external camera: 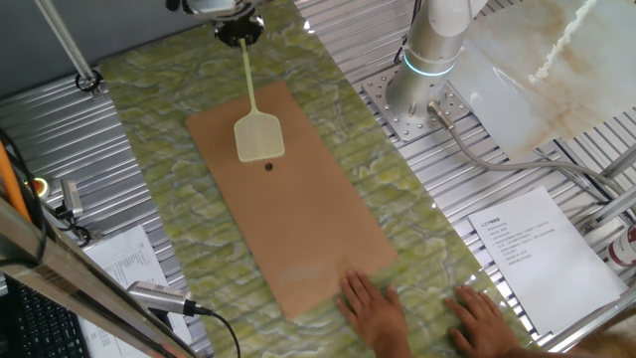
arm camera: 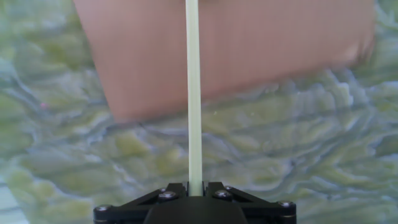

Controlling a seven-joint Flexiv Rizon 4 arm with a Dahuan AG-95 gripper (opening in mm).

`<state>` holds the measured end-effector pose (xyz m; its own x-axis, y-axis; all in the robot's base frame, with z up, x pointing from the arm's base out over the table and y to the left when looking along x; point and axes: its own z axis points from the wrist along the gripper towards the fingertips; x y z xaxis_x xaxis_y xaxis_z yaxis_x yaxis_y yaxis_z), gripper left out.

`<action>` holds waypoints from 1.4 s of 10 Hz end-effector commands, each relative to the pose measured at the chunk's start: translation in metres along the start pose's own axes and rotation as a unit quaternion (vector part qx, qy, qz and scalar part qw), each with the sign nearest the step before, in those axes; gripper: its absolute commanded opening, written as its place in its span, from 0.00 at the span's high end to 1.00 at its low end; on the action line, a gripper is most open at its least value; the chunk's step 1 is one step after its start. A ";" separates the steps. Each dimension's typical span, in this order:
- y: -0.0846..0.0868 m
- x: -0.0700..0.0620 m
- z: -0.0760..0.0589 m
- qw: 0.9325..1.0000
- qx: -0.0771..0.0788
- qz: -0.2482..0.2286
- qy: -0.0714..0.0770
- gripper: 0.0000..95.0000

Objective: Swat with a flyswatter

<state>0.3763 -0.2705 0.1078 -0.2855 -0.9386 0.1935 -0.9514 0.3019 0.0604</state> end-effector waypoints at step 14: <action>-0.008 -0.020 0.010 0.972 0.101 -0.061 0.201 1.00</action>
<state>0.3890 -0.2576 0.0880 -0.0823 -0.7774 0.6236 -0.9962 0.0470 -0.0729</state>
